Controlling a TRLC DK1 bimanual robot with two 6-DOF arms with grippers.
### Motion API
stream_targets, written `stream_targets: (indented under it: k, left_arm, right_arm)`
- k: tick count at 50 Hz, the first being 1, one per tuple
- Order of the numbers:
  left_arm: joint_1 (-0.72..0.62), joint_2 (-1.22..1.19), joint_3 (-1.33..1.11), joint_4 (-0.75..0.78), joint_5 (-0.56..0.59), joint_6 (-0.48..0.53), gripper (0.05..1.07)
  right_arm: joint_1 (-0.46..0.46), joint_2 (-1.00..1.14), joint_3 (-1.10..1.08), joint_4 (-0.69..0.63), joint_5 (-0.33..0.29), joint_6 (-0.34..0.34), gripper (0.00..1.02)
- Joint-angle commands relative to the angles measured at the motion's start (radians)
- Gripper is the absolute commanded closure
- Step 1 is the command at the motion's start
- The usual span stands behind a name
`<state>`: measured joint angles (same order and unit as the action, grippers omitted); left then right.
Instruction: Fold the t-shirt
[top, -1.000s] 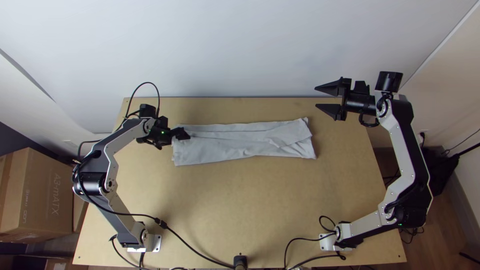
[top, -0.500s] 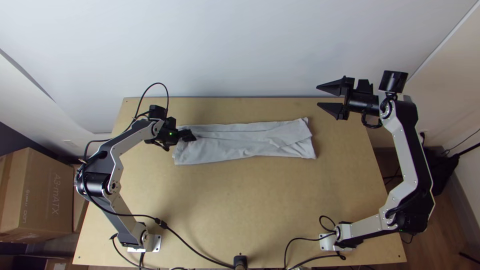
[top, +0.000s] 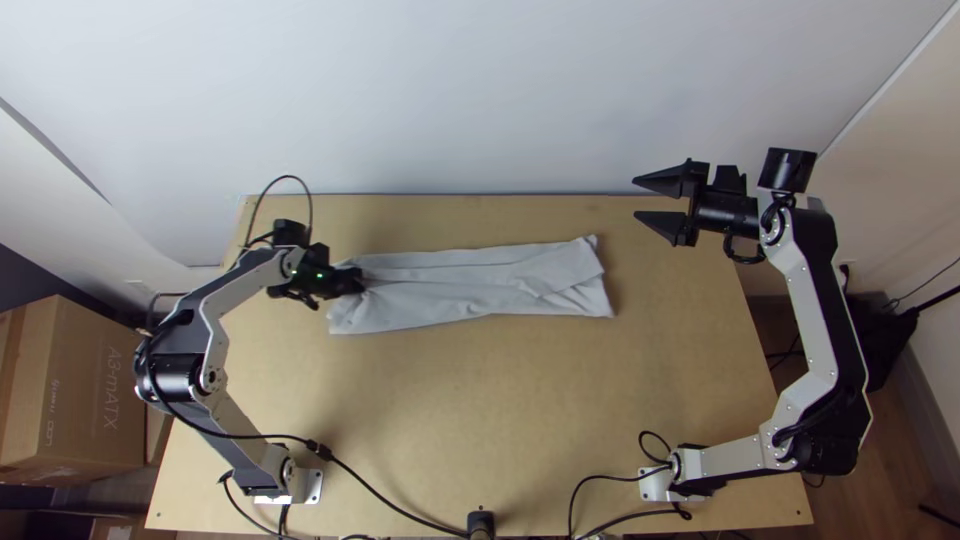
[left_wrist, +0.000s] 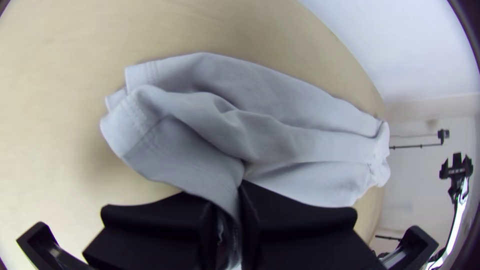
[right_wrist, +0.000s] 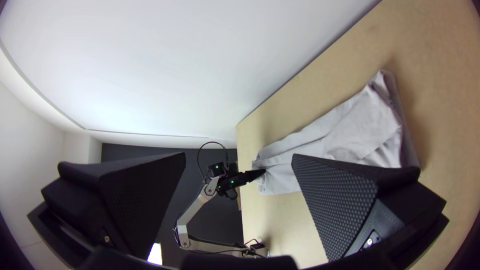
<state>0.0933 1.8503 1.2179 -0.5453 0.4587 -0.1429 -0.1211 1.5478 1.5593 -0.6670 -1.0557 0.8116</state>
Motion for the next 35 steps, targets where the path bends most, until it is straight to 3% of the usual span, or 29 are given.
stream_targets:
  k: [1,16,23,35]
  left_arm:
    - [0.105,-0.059,-0.009,-0.053,-0.014,0.078,1.04]
    - [0.276,-0.186,0.091,-0.243,-0.005,0.212,1.04]
    - [0.269,-0.264,0.186,-0.386,-0.005,0.240,1.04]
    - [0.171,-0.319,0.327,-0.498,-0.006,0.209,1.04]
  right_arm:
    - [-0.006,-0.028,-0.036,0.004,-0.013,0.009,0.05]
    - [-0.005,-0.026,-0.056,0.015,-0.012,0.004,0.05]
    - [-0.006,-0.028,-0.064,0.015,-0.012,0.004,0.05]
    - [-0.009,-0.045,-0.064,0.015,-0.012,0.009,0.05]
